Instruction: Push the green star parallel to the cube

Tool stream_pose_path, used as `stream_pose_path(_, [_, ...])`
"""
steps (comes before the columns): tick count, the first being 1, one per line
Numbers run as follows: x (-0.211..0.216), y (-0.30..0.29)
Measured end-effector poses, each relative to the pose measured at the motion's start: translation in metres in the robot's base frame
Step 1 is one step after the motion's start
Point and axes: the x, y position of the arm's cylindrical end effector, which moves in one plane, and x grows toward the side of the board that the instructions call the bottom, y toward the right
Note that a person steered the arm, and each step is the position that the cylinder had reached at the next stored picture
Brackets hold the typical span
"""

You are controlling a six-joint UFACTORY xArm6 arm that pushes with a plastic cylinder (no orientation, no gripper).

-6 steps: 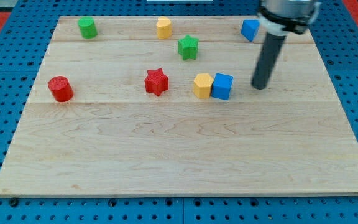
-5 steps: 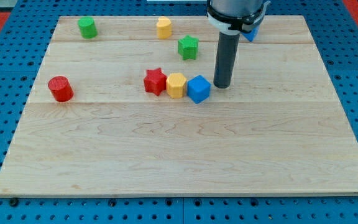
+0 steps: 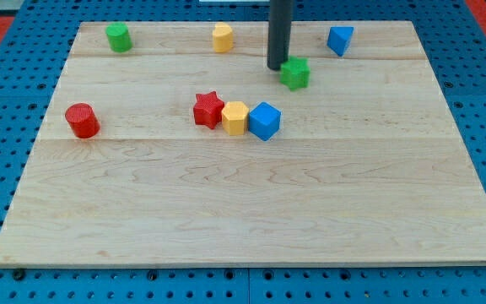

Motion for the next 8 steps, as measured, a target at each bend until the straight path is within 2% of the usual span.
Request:
stream_pose_path(1, [0.044, 0.059])
stream_pose_path(2, [0.001, 0.026])
stream_pose_path(3, [-0.02, 0.06])
stream_pose_path(4, [0.028, 0.119])
stream_pose_path(5, [0.086, 0.124])
stream_pose_path(6, [0.069, 0.126])
stream_pose_path(8, [0.053, 0.059])
